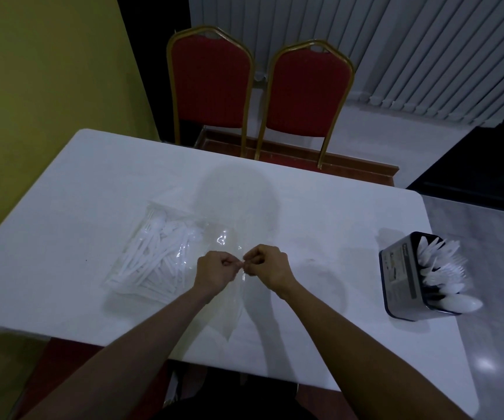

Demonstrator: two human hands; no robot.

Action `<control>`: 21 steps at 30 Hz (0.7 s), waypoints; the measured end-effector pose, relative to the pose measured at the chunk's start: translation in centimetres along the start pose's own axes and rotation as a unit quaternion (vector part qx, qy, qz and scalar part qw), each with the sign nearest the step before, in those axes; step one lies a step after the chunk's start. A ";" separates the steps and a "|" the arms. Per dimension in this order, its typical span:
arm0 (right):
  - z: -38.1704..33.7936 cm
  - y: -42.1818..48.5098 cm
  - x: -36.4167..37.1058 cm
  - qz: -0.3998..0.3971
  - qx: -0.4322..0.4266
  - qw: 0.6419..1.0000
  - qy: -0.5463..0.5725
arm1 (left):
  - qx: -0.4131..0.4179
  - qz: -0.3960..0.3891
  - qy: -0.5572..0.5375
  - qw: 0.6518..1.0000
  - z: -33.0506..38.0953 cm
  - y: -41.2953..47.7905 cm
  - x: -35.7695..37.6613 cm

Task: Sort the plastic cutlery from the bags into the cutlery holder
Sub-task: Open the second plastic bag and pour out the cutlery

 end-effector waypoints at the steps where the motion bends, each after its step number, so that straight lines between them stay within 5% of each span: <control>1: 0.1 0.0 -0.1 -0.006 0.017 1.000 0.008 | -0.006 0.012 -0.024 1.000 0.0 -0.1 0.0; 5: 0.5 -0.5 -0.3 -0.090 0.074 0.993 0.018 | -0.074 0.035 -0.151 0.985 0.0 -0.3 0.0; 10: 0.2 -0.7 0.0 -0.073 0.101 0.991 0.051 | -0.146 -0.023 -0.131 0.980 -0.6 -0.4 -0.3; 21: -0.2 -0.6 0.0 -0.075 0.075 0.994 0.020 | -0.064 -0.011 -0.028 0.998 -0.5 -0.9 0.1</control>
Point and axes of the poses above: each hand's wrist, its own y-axis towards the middle knuckle, its own x-axis out of the palm, z = x × y, the point moved 1 cm from there along y, towards the middle knuckle, and after that the axes turned 15 degrees about -y, right-handed, at the moved point
